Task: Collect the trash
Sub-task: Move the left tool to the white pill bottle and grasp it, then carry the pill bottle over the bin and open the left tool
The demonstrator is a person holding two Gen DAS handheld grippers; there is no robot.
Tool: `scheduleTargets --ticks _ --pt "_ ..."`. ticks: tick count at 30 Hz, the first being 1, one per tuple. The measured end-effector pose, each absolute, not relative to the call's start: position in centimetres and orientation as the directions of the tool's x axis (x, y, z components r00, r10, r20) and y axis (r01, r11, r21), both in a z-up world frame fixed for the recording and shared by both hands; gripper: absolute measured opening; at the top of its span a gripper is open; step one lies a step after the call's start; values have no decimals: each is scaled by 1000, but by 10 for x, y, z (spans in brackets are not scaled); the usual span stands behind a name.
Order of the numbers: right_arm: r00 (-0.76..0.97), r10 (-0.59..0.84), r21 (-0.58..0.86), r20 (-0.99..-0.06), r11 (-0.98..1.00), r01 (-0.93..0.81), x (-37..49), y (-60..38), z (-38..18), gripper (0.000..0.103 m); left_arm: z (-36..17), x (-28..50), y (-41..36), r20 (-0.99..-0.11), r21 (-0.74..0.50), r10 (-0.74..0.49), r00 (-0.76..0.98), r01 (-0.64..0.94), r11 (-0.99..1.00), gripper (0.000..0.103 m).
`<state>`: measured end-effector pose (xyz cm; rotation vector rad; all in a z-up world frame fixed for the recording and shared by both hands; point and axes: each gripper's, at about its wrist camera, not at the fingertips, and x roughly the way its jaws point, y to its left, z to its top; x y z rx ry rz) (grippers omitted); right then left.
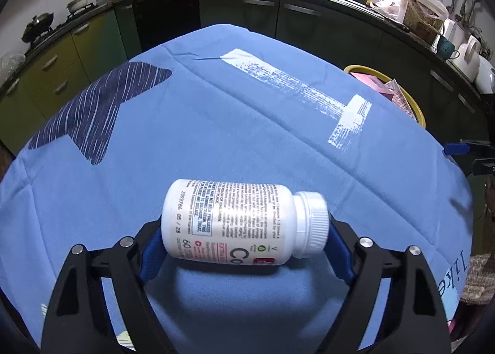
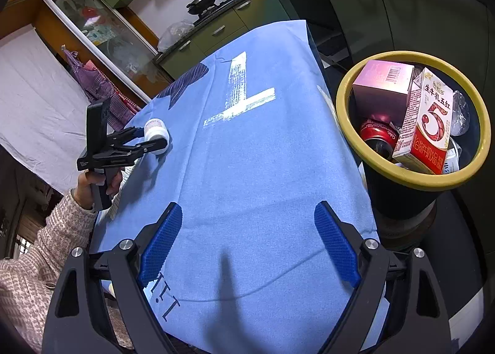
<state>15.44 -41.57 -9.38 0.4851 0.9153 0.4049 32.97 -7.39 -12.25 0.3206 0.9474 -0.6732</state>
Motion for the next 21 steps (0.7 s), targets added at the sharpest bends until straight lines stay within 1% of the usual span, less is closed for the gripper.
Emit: scheduleTargets --ticks 6,12,17,21 --pt "556 527 555 -643 821 -137 152 -414 -88 86 -117 323 -73 -828 -8 -371 420 654 757 80" --pt "575 512 541 -638 829 -138 146 -421 -81 86 -88 308 -78 -805 -1 -389 448 654 756 80" --pt "617 441 497 -652 863 -92 120 -448 -66 86 -50 286 -109 -779 -8 -445 441 703 711 80" --pt "675 382 497 -631 868 -27 88 -484 -56 86 -24 273 -166 -780 -54 -509 365 771 635 80"
